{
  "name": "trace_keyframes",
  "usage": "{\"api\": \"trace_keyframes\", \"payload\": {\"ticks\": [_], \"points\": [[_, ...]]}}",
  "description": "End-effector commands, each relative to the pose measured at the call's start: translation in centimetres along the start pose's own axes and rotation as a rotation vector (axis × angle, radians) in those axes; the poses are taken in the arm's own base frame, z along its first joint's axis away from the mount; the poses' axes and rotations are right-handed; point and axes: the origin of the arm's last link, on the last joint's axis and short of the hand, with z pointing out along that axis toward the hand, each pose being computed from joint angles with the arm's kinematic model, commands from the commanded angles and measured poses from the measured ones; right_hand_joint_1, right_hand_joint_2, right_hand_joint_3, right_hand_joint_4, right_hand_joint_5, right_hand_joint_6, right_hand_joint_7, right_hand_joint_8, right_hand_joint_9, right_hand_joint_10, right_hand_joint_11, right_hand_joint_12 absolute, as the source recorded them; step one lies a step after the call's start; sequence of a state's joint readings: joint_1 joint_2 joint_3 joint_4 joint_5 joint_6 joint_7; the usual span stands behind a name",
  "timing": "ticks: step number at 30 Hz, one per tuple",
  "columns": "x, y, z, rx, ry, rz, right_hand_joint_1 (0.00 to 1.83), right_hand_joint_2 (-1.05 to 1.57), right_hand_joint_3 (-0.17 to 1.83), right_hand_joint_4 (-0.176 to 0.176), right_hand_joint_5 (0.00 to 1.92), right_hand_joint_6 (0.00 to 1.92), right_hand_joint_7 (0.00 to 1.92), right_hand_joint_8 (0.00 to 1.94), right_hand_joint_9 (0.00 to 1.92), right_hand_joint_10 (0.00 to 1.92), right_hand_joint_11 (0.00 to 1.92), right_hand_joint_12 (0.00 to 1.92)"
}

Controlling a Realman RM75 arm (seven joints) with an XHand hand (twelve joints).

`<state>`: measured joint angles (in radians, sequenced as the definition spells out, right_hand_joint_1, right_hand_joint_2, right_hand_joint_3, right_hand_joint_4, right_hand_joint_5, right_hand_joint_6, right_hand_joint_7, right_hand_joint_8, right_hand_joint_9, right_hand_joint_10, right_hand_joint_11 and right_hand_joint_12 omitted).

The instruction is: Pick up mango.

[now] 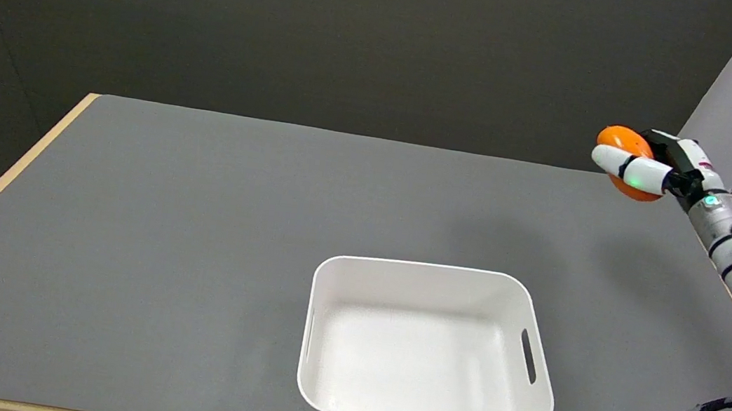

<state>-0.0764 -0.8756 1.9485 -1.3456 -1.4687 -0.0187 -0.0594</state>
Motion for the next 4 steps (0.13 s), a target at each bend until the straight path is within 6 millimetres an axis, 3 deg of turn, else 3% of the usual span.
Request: {"api": "trace_keyframes", "payload": {"ticks": [1, 4], "points": [[-0.7, -1.6, -11.8, 0.463, -0.181, 0.788, 1.20, 0.94, 0.66, -0.176, 0.73, 1.50, 0.78, 1.54, 1.01, 1.92, 0.92, 1.92], [-2.5, -2.6, -13.1, 0.574, -0.322, 0.836, 1.20, 0.95, 0.63, -0.176, 0.72, 1.50, 0.77, 1.54, 1.01, 1.92, 0.89, 1.92]]}}
